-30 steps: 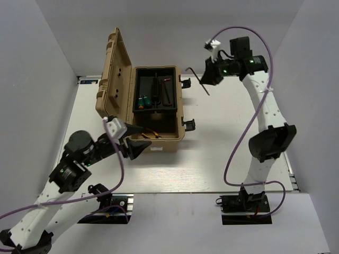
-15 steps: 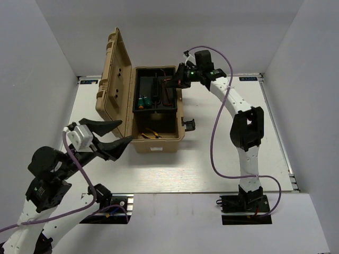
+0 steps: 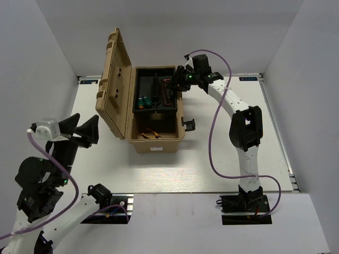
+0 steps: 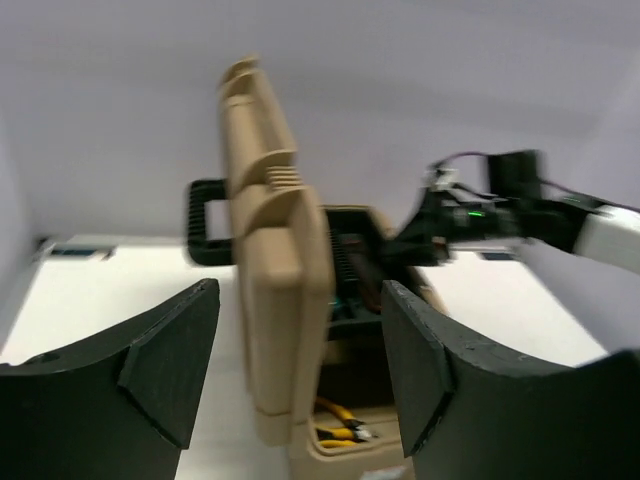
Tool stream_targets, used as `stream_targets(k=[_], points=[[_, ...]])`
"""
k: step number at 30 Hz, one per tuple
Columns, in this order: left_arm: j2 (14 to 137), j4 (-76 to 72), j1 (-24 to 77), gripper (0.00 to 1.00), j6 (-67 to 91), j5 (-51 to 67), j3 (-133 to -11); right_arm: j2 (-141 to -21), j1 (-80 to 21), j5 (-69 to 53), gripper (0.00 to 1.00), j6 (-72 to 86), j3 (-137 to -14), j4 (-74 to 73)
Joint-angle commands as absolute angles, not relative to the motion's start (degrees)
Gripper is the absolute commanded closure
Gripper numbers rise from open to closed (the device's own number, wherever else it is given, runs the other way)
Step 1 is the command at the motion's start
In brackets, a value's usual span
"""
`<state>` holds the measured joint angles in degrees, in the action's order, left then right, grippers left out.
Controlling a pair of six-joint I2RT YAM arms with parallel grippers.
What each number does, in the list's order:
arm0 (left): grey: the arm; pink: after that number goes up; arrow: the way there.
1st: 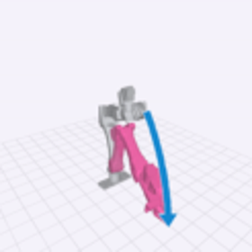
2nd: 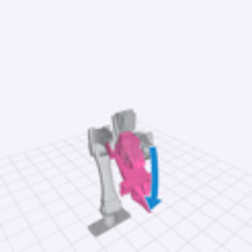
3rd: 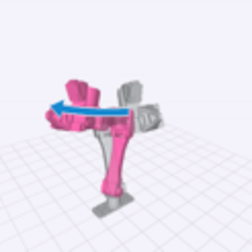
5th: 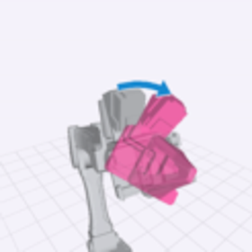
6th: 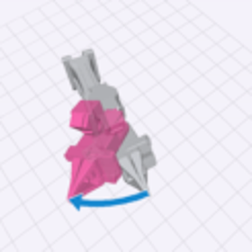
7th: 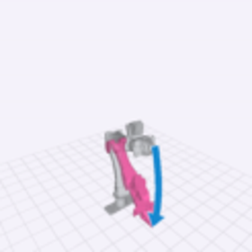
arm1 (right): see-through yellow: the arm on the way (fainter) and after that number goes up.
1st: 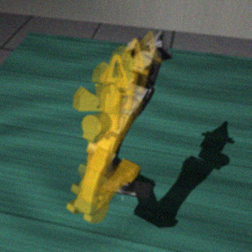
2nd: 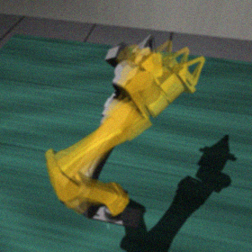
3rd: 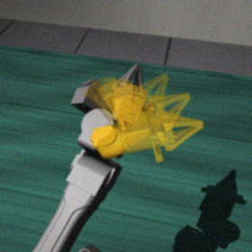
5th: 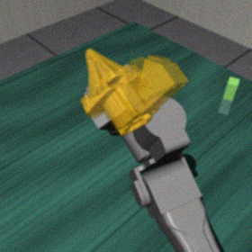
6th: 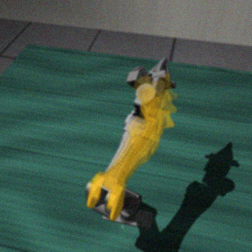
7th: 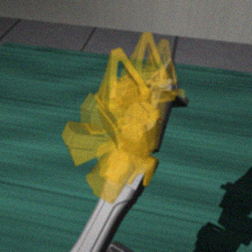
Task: Sort the tools into containers
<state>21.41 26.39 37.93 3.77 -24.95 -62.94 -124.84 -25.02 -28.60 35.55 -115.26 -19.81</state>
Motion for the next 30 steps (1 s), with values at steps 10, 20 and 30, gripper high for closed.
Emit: stream_targets(k=[10, 20, 30], points=[[25.57, 20.49, 37.53, 0.27, 5.46, -49.74, -62.5, -114.44, -24.7, -36.81, 1.0, 25.41, -114.61, -22.23], [42.61, 21.69, 37.97, 0.51, 0.52, -53.18, -65.03, -94.5, -22.76, -38.15, 1.0, 5.57, -97.14, -30.05], [46.15, 32.26, 37.97, 0.49, 7.82, -34.05, -68.29, -69.88, -17.67, -30.5, 1.0, -5.36, -76.91, -30.32]])
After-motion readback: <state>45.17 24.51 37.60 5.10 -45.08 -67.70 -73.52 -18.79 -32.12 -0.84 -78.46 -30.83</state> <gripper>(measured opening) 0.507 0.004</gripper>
